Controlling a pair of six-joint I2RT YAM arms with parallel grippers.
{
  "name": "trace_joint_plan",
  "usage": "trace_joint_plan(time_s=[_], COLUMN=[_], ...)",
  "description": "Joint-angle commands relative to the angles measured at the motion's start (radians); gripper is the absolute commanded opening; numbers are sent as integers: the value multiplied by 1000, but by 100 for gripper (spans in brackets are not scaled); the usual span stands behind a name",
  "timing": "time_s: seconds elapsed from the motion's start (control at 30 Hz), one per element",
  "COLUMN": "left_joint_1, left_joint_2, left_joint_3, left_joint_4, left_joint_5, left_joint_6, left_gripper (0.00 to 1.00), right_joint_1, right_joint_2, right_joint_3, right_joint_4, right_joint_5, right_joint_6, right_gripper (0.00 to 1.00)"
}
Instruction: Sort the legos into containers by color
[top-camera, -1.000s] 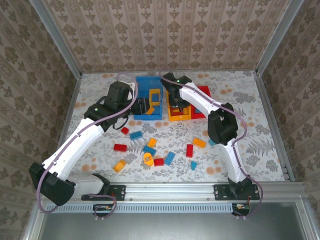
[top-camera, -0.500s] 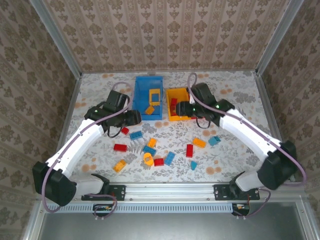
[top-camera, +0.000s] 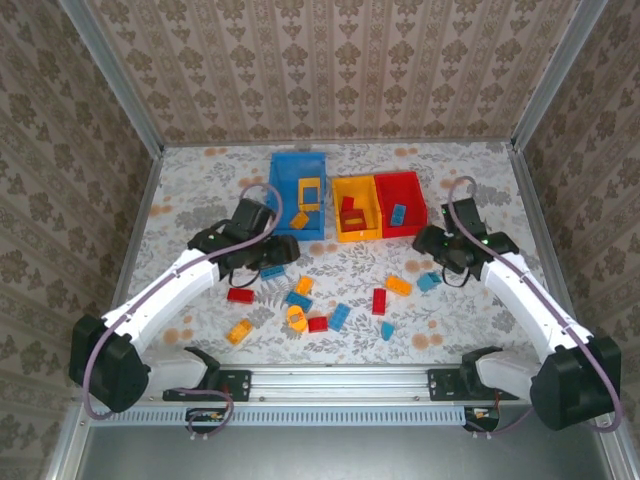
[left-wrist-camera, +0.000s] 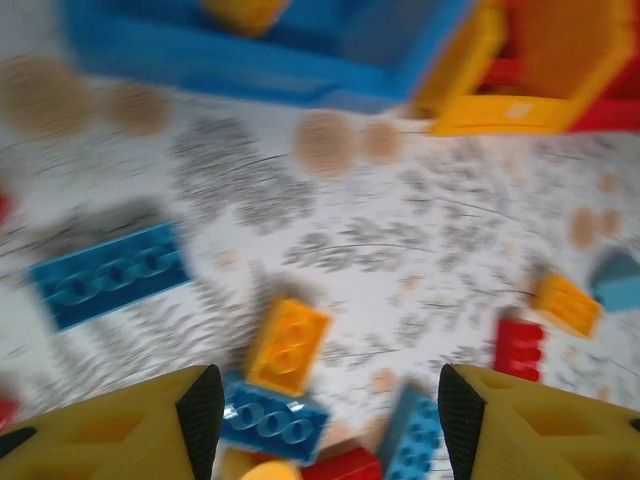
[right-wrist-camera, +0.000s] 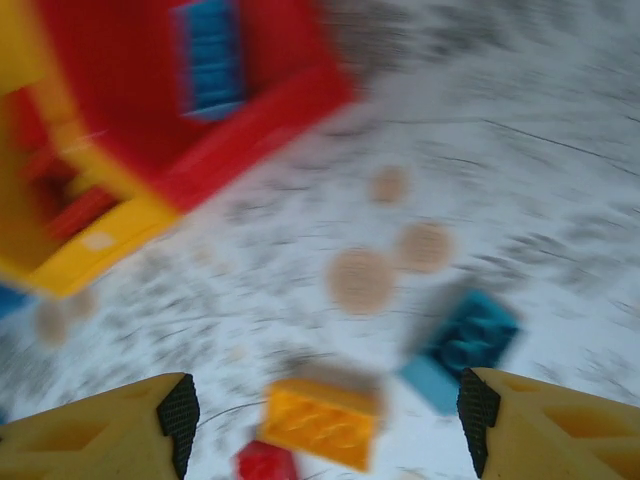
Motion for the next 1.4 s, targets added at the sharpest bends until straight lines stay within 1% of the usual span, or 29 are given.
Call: trace_joint_plan(time_s=[0.0,0.1,0.17,0.27,0.33,0.5,0.6,0.63,0.67,0.73,0.77,0.83,0.9,0.97,1.03,1.13,1.23,1.37], left_joint_1=[-67,-113,-127,-134,-137,-138,-136,-137,-137,-135,-135,-130,-120,-105,-85,-65,-55,-47], left_joint_2=[49,124,165,196,202,205,203,203,202,198,196,182,166,154,152,153,158,158], left_joint_3=[53,124,164,197,205,211,213,214,217,225,232,243,251,260,273,292,311,321], left_joint_4=[172,196,199,204,212,207,200,197,195,185,179,172,173,176,178,184,178,170], left_joint_5=[81,95,103,108,114,119,118,118,116,109,102,82,58,47,45,46,48,47], left_joint_6=[90,134,145,154,154,158,160,161,163,166,166,161,148,140,132,130,134,136], left_gripper=[62,62,62,62,62,62,61,61,61,61,61,60,60,60,60,60,60,60], right_joint_1=[-18,-27,-30,-46,-64,-81,-81,-81,-81,-80,-77,-56,-38,-39,-38,-35,-33,-27], right_joint_2=[62,150,183,204,227,285,318,329,333,318,303,267,260,286,351,472,615,782], right_joint_3=[-43,-57,-72,-85,-90,-126,-124,-123,-123,-114,-103,-35,47,113,207,357,537,735], right_joint_4=[-68,-11,11,35,33,111,122,122,149,151,153,133,133,146,161,179,133,68], right_joint_5=[-65,-127,-126,-110,-106,-137,-139,-138,-138,-118,-104,-47,-16,-31,-56,-95,-100,-104], right_joint_6=[171,298,375,415,420,439,435,433,432,412,389,289,168,72,-21,-115,-165,-202], right_gripper=[74,76,77,77,75,60,56,54,50,36,31,24,22,22,22,22,23,23])
